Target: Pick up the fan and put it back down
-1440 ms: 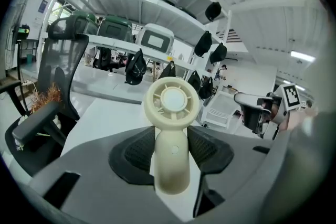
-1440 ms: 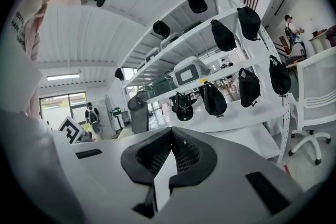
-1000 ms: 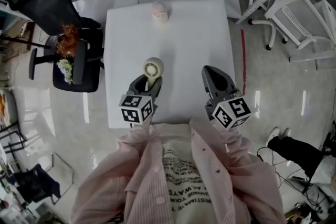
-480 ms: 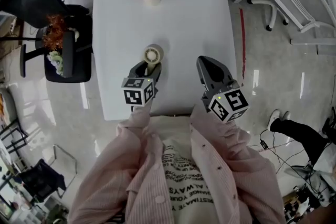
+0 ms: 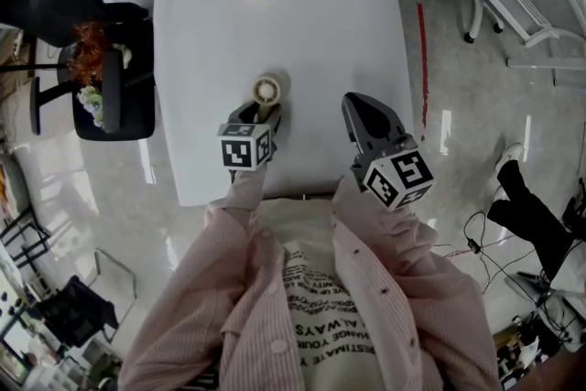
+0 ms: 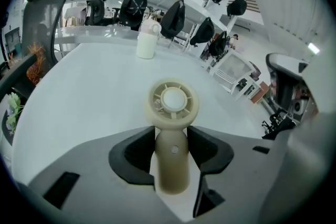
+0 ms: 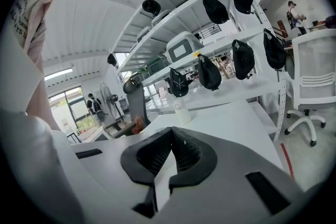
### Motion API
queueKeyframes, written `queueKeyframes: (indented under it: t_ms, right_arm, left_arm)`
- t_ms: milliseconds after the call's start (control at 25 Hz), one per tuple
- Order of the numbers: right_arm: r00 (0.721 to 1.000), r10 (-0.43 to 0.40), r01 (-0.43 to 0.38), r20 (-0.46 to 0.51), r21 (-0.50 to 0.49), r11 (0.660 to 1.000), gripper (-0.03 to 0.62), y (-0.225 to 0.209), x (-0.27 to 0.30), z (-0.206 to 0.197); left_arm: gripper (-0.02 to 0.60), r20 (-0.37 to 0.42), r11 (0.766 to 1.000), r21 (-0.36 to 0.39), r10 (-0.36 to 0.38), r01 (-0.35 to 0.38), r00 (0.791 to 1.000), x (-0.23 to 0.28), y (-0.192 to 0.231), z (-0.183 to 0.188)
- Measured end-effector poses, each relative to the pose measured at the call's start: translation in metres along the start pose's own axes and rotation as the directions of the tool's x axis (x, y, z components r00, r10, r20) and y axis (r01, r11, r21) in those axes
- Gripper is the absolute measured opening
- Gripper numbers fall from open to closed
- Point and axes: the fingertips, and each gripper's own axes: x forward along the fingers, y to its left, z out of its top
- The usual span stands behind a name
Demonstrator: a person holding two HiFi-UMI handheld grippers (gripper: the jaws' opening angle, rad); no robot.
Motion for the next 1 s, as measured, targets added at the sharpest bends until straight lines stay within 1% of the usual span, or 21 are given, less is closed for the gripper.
queueKeyframes:
  t_ms: [440, 680, 840, 1000]
  right_arm:
    - [1.000, -0.004, 0.004, -0.004, 0.005, 1.000, 0.000, -0.006, -0.005, -0.001]
    - [1.000, -0.012, 0.012, -0.003, 0.008, 1.000, 0.000, -0.008, -0.009, -0.002]
    - [1.000, -0.014, 0.014, -0.003, 0.009, 1.000, 0.000, -0.007, -0.010, -0.003]
    - [1.000, -0.016, 0.016, -0.004, 0.011, 1.000, 0.000, -0.007, -0.011, -0.006]
  left_arm:
    - [0.186, -0.045, 1.000, 0.017, 0.025, -0.025, 0.999, 0.007, -0.003, -0.004]
    - [0.187, -0.062, 0.996, 0.069, 0.058, -0.054, 0.996, 0.009, -0.004, -0.006]
    - [0.187, -0.046, 0.993, 0.092, 0.084, -0.080, 0.995, 0.008, -0.003, -0.006]
    - [0.187, -0.038, 0.991, 0.089, 0.100, -0.096, 0.994, 0.008, -0.003, -0.006]
